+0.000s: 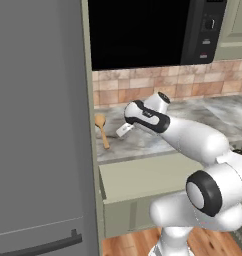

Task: Organize the utensils by type. Pick up the wooden spoons from the counter and place them in the open cabinet. Then pick up the metallic utensils from the counter and place them in the open drawer.

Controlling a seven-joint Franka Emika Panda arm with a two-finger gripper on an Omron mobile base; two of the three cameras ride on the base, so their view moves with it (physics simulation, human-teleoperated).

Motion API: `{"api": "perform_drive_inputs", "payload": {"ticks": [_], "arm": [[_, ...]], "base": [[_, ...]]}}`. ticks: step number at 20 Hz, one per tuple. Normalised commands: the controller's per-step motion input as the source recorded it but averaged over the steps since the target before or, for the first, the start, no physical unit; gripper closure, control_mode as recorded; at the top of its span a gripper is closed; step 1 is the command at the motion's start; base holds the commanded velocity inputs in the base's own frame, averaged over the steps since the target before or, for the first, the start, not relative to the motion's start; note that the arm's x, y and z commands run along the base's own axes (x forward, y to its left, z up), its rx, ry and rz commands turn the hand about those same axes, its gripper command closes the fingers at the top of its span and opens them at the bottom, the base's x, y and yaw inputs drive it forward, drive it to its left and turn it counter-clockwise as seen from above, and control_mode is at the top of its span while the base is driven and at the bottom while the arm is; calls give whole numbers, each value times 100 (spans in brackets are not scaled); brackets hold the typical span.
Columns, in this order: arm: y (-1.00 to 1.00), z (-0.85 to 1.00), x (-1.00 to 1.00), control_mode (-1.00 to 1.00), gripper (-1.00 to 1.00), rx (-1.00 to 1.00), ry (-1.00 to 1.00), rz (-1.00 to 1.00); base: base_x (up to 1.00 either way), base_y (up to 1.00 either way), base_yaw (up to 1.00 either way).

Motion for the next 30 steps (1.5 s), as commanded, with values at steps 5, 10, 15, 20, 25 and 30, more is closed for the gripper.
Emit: {"api": "perform_drive_inputs", "payload": {"ticks": [5, 10, 15, 20, 25, 30], "arm": [[7, -20, 25, -100, -100, 0, 14, -3], [14, -17, 4, -100, -100, 0, 2, -5], [17, -32, 0, -100, -100, 0, -2, -4], [1, -41, 3, -100, -100, 0, -14, -4], [0, -13, 17, -100, -100, 0, -12, -2], [0, -4, 27, -100, -100, 0, -4, -2]], "base": [[0, 0, 0], [0, 0, 0], [0, 0, 0], [0, 0, 0], [0, 0, 0], [0, 0, 0]]}}
